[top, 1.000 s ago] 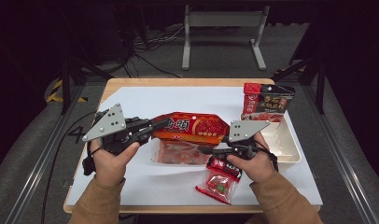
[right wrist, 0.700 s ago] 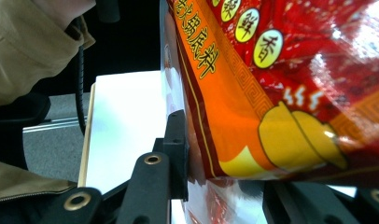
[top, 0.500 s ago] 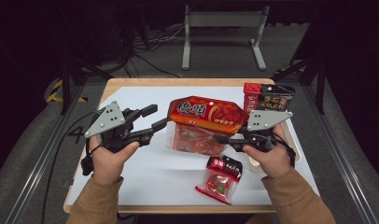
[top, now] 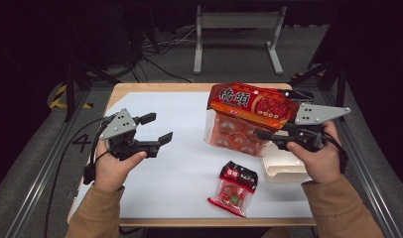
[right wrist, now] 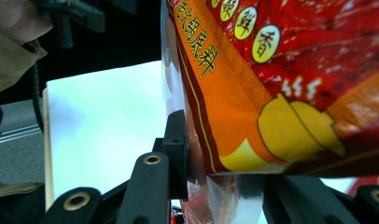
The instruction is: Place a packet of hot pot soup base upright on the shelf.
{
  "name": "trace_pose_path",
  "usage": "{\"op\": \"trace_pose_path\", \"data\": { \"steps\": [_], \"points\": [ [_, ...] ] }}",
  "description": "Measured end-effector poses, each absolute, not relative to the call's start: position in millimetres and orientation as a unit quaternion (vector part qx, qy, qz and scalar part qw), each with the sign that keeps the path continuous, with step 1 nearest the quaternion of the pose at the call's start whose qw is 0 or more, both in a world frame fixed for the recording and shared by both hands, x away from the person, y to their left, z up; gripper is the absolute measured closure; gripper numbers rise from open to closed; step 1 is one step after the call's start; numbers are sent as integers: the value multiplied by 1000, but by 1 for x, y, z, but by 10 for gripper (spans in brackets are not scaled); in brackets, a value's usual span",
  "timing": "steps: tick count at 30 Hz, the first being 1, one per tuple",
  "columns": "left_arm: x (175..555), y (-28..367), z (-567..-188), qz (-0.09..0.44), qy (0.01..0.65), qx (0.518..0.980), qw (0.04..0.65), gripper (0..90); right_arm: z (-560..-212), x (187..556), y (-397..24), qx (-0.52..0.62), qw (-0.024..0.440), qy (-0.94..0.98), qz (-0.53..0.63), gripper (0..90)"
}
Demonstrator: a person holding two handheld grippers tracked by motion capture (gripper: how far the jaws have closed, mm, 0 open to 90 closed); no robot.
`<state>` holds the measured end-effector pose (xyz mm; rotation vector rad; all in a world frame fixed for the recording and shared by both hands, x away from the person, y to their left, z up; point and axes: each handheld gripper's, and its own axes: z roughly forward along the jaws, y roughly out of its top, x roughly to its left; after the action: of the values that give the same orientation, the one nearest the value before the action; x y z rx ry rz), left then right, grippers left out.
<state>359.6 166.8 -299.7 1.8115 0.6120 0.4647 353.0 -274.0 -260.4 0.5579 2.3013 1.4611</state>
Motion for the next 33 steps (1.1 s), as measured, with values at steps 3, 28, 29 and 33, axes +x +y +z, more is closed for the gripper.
{"op": "trace_pose_path", "data": {
  "steps": [3,28,29,33],
  "points": [
    [363,173,-305,193,271,773,541,203,-257,353,-282,210,187,810,515,700],
    [388,211,-355,191,333,788,481,120,-250,360,-346,291,245,791,478,700],
    [388,212,-356,190,334,787,482,120,-249,359,-349,294,246,790,479,699],
    [388,214,-357,188,337,784,485,120,-248,355,-358,306,252,784,478,699]
  ]
}}
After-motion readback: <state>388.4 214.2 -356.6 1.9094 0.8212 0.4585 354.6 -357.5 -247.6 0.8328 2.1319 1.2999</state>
